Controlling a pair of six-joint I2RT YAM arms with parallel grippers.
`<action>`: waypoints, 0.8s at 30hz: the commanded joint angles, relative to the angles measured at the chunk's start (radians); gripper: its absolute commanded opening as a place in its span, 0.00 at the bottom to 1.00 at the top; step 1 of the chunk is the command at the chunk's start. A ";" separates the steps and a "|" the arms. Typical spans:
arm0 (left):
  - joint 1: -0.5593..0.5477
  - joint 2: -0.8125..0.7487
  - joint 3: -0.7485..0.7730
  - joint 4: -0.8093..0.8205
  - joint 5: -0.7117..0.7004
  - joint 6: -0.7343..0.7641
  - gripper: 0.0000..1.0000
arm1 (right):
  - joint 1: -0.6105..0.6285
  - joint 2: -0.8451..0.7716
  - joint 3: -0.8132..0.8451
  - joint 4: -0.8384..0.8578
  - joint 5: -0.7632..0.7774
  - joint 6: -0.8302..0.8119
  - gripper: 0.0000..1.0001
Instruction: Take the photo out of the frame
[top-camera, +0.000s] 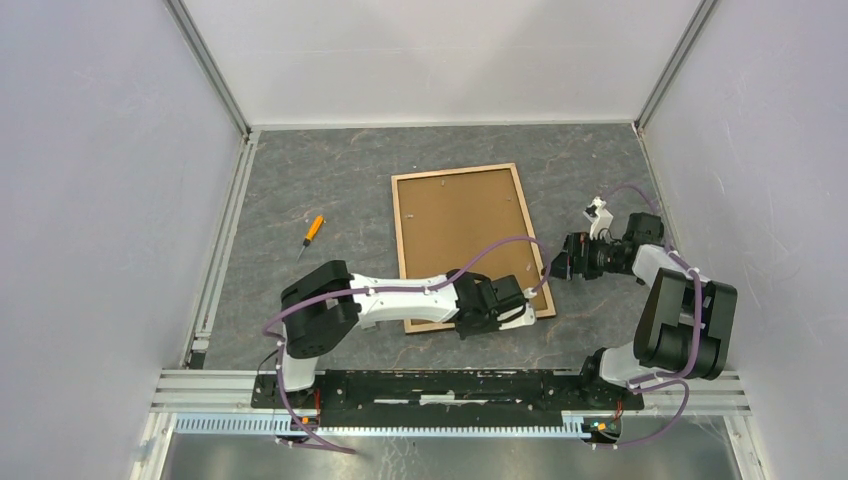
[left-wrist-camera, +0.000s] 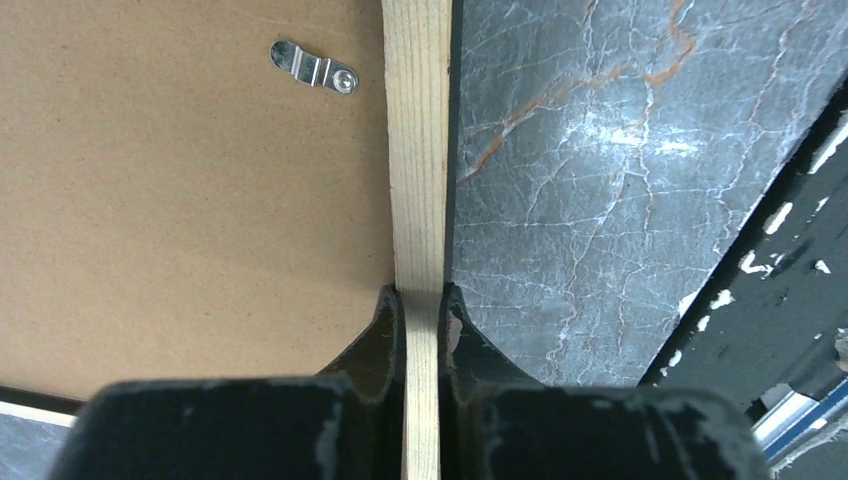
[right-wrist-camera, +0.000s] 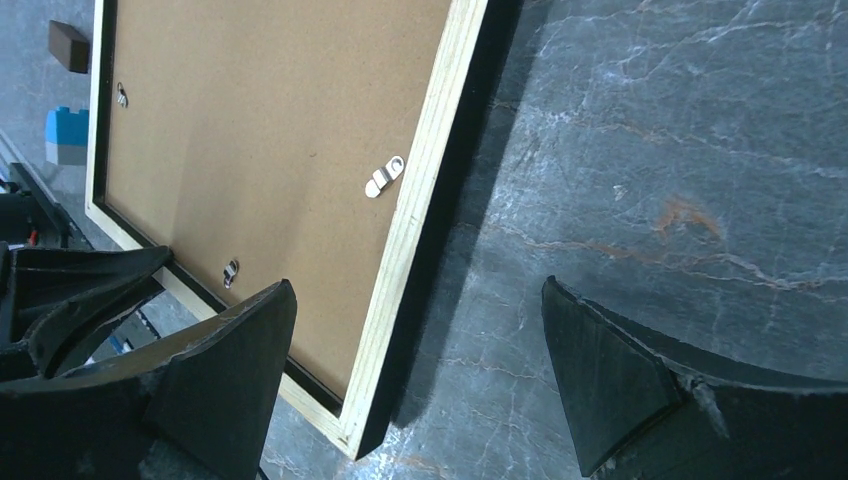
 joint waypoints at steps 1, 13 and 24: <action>-0.002 -0.114 0.059 0.007 -0.001 0.007 0.02 | -0.013 0.013 -0.031 0.044 -0.078 0.023 0.98; 0.006 -0.199 0.016 0.046 -0.040 0.021 0.02 | -0.017 0.103 -0.082 0.102 -0.244 0.112 0.97; 0.024 -0.207 -0.001 0.071 -0.058 0.038 0.02 | -0.016 0.191 -0.235 0.399 -0.368 0.416 0.84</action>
